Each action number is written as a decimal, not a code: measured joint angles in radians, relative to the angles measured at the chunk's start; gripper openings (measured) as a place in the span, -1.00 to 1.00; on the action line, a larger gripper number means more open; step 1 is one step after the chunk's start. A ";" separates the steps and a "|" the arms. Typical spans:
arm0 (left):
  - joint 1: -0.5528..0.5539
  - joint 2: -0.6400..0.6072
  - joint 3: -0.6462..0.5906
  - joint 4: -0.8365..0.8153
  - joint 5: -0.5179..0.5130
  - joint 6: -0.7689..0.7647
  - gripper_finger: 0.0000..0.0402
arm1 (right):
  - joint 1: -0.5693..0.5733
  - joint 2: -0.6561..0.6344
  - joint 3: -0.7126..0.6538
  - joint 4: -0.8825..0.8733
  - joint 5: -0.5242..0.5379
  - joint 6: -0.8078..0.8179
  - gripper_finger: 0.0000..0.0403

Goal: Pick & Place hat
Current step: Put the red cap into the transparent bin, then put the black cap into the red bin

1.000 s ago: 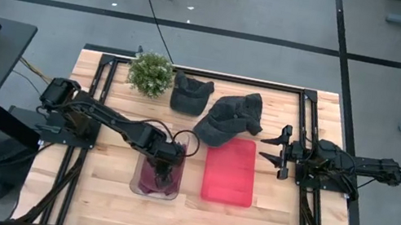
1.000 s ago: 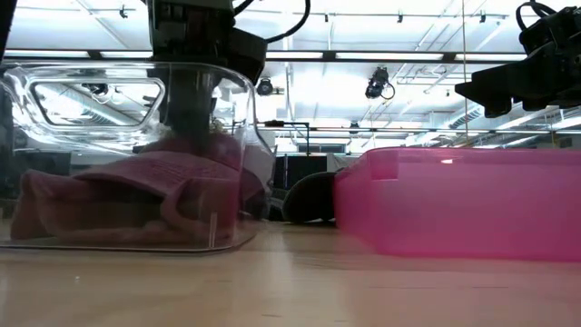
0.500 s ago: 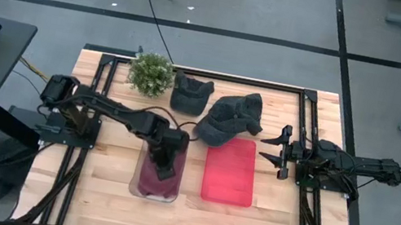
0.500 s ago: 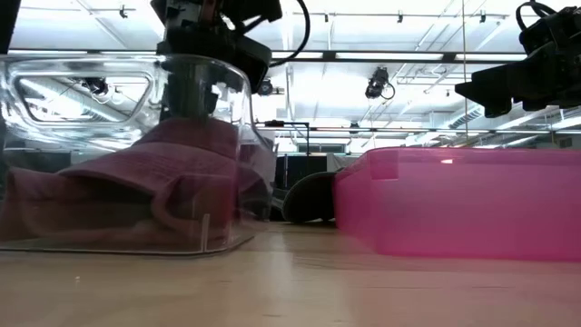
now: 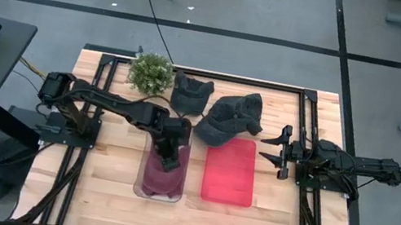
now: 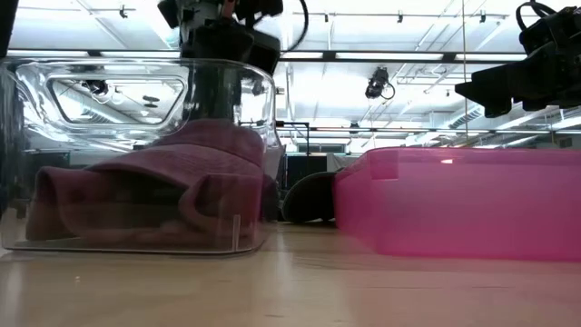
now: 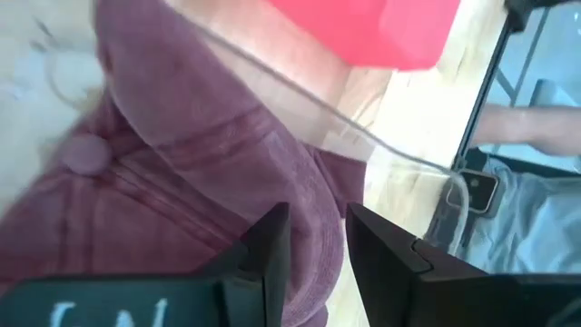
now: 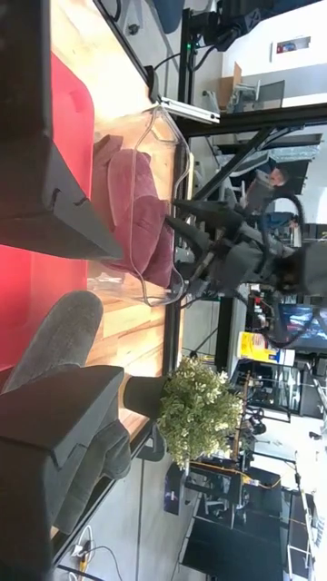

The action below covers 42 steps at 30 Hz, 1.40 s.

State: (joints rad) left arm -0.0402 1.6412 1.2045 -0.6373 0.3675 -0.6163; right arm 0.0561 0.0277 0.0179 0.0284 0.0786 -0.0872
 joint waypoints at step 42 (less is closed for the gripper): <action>-0.041 -0.293 -0.015 0.058 -0.204 0.500 -0.43 | 0.000 0.000 0.000 0.000 0.000 0.000 0.02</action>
State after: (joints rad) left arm -0.0814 1.3485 1.1892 -0.5792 0.1638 -0.1167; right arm 0.0559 0.0277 0.0179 0.0288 0.0785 -0.0872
